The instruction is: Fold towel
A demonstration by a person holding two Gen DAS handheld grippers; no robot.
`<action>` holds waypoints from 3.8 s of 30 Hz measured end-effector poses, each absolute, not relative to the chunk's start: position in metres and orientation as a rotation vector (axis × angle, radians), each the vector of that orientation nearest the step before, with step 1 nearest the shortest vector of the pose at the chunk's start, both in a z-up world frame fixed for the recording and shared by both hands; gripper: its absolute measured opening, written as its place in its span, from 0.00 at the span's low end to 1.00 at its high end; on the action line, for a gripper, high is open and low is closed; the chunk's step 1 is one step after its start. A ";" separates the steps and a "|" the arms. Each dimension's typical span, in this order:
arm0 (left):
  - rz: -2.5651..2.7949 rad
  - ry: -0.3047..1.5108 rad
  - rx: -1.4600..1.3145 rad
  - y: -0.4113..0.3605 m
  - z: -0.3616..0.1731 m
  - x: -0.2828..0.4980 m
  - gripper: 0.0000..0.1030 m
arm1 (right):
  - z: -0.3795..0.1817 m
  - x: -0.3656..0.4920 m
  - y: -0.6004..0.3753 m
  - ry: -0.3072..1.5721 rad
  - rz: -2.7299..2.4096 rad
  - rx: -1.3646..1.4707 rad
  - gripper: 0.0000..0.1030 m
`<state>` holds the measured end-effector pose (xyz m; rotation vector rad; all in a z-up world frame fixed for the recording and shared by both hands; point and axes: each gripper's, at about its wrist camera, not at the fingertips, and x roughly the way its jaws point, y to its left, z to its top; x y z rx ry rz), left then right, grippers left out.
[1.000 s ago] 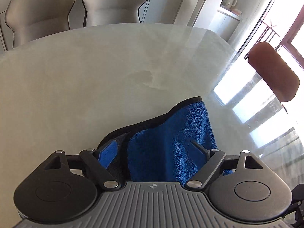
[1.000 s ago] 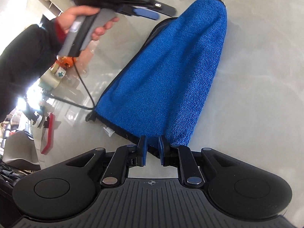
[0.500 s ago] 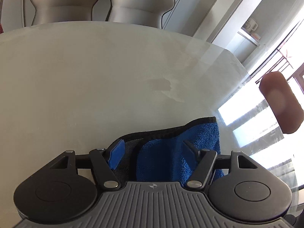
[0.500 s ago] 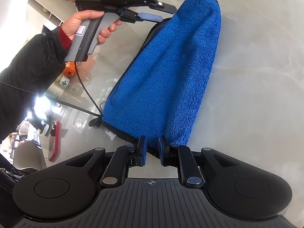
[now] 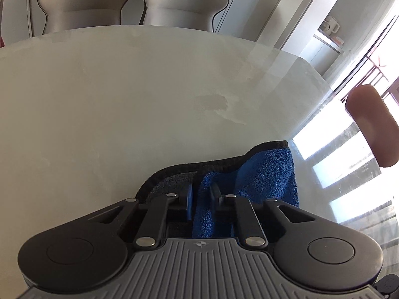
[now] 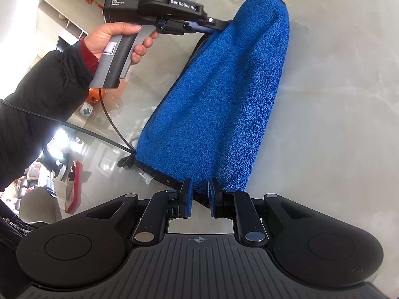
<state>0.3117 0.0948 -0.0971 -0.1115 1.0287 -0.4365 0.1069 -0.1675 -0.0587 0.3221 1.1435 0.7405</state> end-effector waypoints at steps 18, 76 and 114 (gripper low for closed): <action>-0.332 1.019 0.050 0.105 -0.080 0.311 0.16 | -0.058 0.106 -0.166 1.147 0.740 0.320 0.14; -0.657 0.940 0.483 0.073 -0.074 0.056 0.57 | -0.042 0.085 -0.127 1.010 0.859 -0.466 0.22; -0.726 0.963 0.409 0.066 -0.068 0.081 0.31 | -0.033 0.069 -0.125 0.743 1.057 -0.828 0.49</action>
